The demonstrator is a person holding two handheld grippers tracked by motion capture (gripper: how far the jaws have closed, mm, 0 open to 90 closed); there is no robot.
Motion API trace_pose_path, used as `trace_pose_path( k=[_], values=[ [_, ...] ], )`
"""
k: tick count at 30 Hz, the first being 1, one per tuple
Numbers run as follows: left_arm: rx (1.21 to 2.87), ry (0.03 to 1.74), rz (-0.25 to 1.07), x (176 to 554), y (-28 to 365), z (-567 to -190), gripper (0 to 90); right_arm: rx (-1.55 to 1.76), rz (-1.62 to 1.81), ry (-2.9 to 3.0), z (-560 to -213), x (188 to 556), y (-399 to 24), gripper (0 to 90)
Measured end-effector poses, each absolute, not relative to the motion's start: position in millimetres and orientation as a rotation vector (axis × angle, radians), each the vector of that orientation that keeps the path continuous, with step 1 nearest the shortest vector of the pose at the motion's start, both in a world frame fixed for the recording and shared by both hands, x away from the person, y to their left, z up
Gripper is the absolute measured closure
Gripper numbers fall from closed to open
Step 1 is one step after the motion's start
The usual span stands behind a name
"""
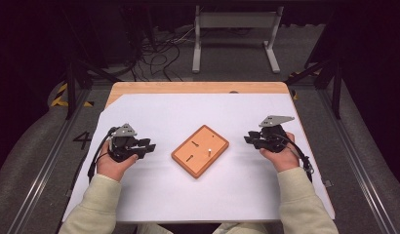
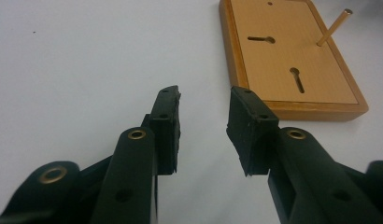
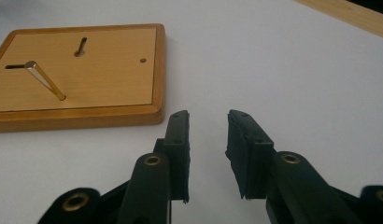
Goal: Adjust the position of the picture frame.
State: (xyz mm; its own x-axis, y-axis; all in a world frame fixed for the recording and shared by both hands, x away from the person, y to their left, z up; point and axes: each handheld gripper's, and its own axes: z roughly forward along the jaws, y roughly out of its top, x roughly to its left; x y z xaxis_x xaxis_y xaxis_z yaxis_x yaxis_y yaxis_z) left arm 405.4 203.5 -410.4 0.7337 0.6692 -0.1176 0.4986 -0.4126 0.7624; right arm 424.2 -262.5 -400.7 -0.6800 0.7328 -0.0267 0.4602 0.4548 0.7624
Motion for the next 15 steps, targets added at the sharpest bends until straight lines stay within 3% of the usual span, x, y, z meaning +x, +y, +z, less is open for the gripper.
trace_pose_path(
  k=[8, 15],
  values=[
    [2.147, 0.852, 0.175, 405.2, 192.3, -404.3, 69.6, 1.011, 1.086, 2.351, -397.4, 422.6, -267.3, 74.2],
    [2.230, 0.764, 0.074, 400.3, 173.1, -404.3, 89.4, 1.037, 1.079, 2.359, -399.2, 423.2, -270.7, 77.4]
  ],
)
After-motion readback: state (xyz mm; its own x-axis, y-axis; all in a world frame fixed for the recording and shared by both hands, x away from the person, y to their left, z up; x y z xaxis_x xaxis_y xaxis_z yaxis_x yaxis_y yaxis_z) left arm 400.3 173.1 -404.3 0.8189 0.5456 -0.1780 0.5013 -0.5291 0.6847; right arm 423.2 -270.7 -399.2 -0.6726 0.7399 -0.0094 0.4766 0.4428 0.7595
